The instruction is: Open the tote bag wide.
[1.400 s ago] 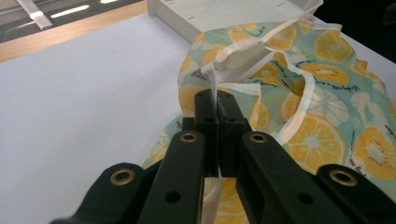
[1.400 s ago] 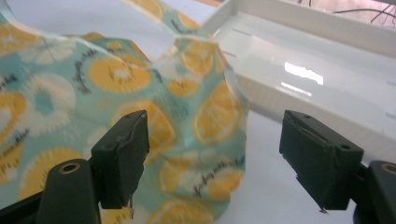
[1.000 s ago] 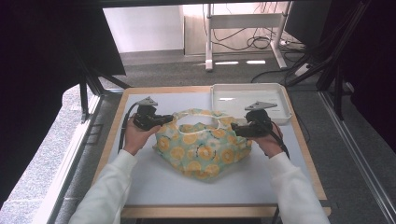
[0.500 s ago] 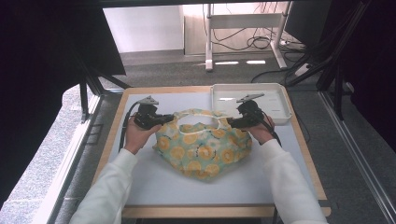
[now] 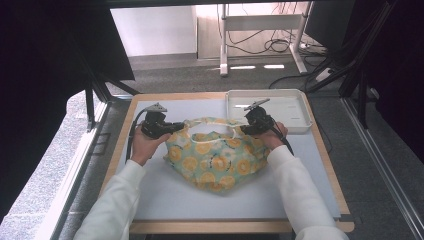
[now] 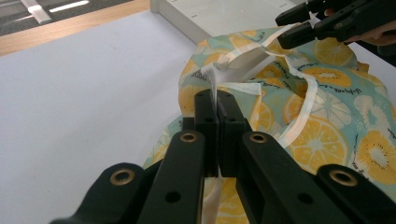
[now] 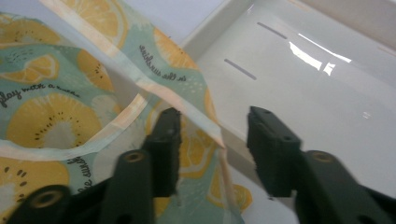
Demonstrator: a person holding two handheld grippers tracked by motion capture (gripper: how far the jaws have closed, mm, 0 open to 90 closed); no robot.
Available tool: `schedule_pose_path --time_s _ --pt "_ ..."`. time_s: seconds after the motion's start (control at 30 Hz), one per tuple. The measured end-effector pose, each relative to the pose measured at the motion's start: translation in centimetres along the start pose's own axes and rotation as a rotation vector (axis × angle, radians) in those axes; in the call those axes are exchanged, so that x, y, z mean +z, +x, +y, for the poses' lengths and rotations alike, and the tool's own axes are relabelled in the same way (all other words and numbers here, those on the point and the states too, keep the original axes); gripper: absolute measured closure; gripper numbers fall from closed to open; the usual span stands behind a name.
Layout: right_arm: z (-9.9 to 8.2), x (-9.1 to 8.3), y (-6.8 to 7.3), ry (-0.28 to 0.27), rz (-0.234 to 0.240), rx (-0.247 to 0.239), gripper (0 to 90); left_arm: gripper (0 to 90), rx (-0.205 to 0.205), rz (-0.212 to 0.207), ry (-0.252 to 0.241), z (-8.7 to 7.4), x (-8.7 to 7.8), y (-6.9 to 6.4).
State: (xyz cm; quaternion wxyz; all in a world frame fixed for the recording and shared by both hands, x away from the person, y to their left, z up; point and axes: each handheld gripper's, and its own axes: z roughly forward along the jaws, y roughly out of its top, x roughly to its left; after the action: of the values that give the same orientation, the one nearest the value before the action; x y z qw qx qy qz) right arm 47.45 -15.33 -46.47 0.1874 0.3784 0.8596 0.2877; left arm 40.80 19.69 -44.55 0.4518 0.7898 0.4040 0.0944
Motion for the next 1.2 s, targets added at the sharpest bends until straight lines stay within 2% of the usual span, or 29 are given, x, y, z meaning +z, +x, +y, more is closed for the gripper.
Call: schedule_pose_path --time_s 0.03,0.07,0.1,0.13,0.3,0.57,0.77,1.2 --pt "0.0 0.0 0.0 0.000 0.000 0.000 64.3 89.9 0.000 0.000 0.000 0.0 0.0 0.0" --pt "0.0 -0.2 -0.1 -0.014 0.005 0.013 72.7 89.9 0.001 -0.002 0.004 -0.1 0.1 0.0" --pt "0.0 -0.2 -0.1 -0.014 0.005 0.013 72.7 89.9 0.001 -0.002 0.004 -0.1 0.1 0.0" --pt "0.0 -0.5 -0.2 -0.030 0.022 0.024 78.2 89.9 0.001 -0.002 0.008 -0.2 0.1 0.0" --pt "0.2 -1.4 0.0 -0.069 0.061 0.033 86.0 89.9 -0.002 -0.001 0.010 -0.4 0.3 0.1" --pt "0.0 -2.3 0.1 -0.105 0.088 0.037 88.2 89.9 -0.007 0.004 0.003 -0.7 -0.1 0.3" --pt "-0.3 -3.2 0.0 -0.142 0.081 0.032 88.4 89.9 -0.023 0.004 -0.005 -1.0 -0.5 0.6" --pt "-1.3 -5.0 -0.7 -0.189 0.119 0.074 88.4 89.9 -0.020 0.008 -0.010 -1.2 -0.7 0.6"
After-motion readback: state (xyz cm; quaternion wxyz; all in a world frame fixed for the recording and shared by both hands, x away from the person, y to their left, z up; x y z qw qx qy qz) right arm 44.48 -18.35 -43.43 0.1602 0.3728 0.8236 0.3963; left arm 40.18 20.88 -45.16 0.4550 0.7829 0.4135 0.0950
